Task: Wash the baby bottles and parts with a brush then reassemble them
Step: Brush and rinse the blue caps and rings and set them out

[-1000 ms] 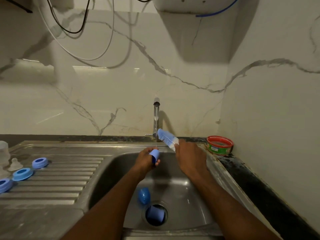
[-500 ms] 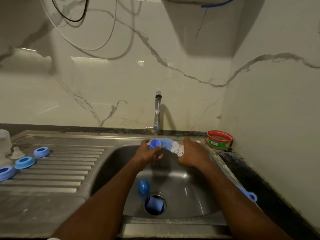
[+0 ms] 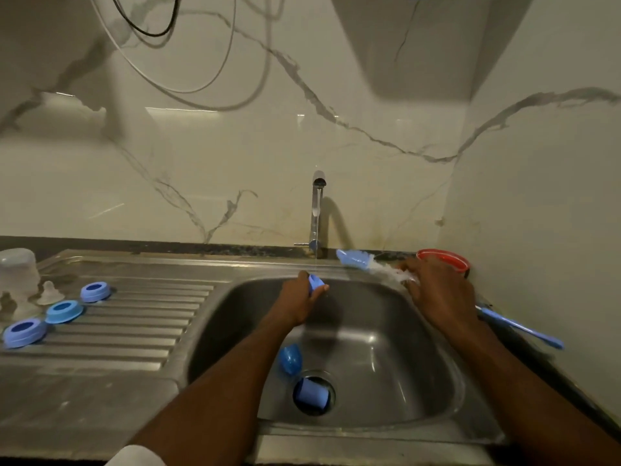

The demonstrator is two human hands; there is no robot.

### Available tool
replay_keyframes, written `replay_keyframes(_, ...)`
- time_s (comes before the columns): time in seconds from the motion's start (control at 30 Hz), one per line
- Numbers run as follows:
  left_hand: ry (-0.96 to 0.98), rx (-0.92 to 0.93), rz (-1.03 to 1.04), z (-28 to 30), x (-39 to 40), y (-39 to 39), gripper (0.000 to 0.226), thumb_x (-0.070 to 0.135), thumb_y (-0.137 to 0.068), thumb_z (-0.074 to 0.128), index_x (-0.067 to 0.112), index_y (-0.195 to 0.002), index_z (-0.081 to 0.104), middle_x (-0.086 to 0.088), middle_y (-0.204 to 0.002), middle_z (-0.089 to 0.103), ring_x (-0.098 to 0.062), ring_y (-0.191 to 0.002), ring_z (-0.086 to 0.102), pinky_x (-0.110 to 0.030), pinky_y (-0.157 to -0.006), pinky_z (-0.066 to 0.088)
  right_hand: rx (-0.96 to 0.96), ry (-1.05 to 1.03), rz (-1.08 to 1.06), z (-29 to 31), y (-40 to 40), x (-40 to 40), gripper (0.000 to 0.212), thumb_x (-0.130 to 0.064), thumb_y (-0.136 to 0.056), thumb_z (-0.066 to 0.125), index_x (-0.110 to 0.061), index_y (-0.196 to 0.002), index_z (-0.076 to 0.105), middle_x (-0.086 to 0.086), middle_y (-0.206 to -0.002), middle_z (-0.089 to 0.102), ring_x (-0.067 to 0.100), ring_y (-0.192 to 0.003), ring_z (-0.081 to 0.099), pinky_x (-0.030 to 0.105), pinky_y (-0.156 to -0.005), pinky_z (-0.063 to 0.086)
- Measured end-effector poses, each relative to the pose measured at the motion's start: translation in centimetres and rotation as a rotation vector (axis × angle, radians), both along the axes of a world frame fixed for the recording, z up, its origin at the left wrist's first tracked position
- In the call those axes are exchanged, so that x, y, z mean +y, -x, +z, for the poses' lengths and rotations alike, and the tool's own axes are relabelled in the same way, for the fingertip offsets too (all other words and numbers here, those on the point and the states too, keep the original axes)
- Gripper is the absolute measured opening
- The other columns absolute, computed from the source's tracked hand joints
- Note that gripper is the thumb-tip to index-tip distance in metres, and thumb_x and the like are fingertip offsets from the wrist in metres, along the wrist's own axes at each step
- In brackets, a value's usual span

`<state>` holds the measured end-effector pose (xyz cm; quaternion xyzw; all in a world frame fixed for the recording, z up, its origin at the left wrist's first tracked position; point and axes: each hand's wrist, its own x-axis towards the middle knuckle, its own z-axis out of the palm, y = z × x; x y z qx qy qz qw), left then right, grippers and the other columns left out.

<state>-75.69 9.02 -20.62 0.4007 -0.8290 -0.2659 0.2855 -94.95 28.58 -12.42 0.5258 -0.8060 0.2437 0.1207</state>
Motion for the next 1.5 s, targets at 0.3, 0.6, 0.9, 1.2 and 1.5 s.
replay_keyframes(0.3,0.04,0.025,-0.048,-0.2,0.1,-0.5,0.047,0.054,-0.098,0.055,0.02,-0.13,0.048,-0.008,-0.119,0.064,-0.02,-0.103,0.062,-0.035,-0.089,0.053,0.039,-0.049,-0.037,-0.7,-0.8,-1.3,0.017,-0.038,-0.09,0.067,-0.03,-0.105,0.064,-0.002,-0.101,0.069,0.016,-0.085,0.063,0.039,-0.075,0.057)
replay_keyframes(0.6,0.485,-0.598,0.178,1.1,1.1,-1.2,0.058,0.034,-0.083,0.079,0.036,-0.134,0.053,-0.006,-0.143,0.036,-0.03,-0.135,0.031,-0.041,-0.1,0.048,0.091,-0.139,-0.052,-0.3,0.0,-1.2,0.036,-0.055,-0.079,0.072,-0.032,-0.104,0.06,-0.004,-0.098,0.067,0.018,-0.089,0.062,0.04,-0.082,0.055)
replay_keyframes(0.9,0.249,-0.092,0.132,-0.2,-0.3,-2.0,0.05,0.039,-0.085,0.079,0.018,-0.126,0.061,-0.004,-0.119,0.065,-0.016,-0.108,0.06,-0.025,-0.087,0.044,0.146,-0.025,0.087,0.1,0.0,-0.4,0.036,-0.061,-0.086,0.068,-0.035,-0.11,0.074,-0.008,-0.103,0.071,0.011,-0.085,0.062,0.03,-0.069,0.055)
replay_keyframes(1.2,0.314,-0.175,-0.167,0.5,1.1,-1.1,0.052,0.029,-0.086,0.079,0.023,-0.134,0.06,0.002,-0.13,0.064,-0.007,-0.114,0.056,-0.021,-0.092,0.041,0.204,-0.07,0.097,-0.2,-0.4,-1.0,0.035,-0.06,-0.089,0.064,-0.029,-0.101,0.076,-0.01,-0.087,0.065,0.007,-0.075,0.059,0.025,-0.058,0.046)
replay_keyframes(1.5,0.504,-0.234,0.021,0.9,1.2,-1.4,0.047,0.041,-0.087,0.076,0.028,-0.13,0.061,0.002,-0.122,0.068,-0.015,-0.11,0.061,-0.034,-0.092,0.052,0.239,-0.034,0.101,-0.4,-1.6,-2.1,0.034,-0.057,-0.091,0.06,-0.028,-0.102,0.076,-0.009,-0.086,0.071,0.01,-0.075,0.063,0.033,-0.067,0.059)
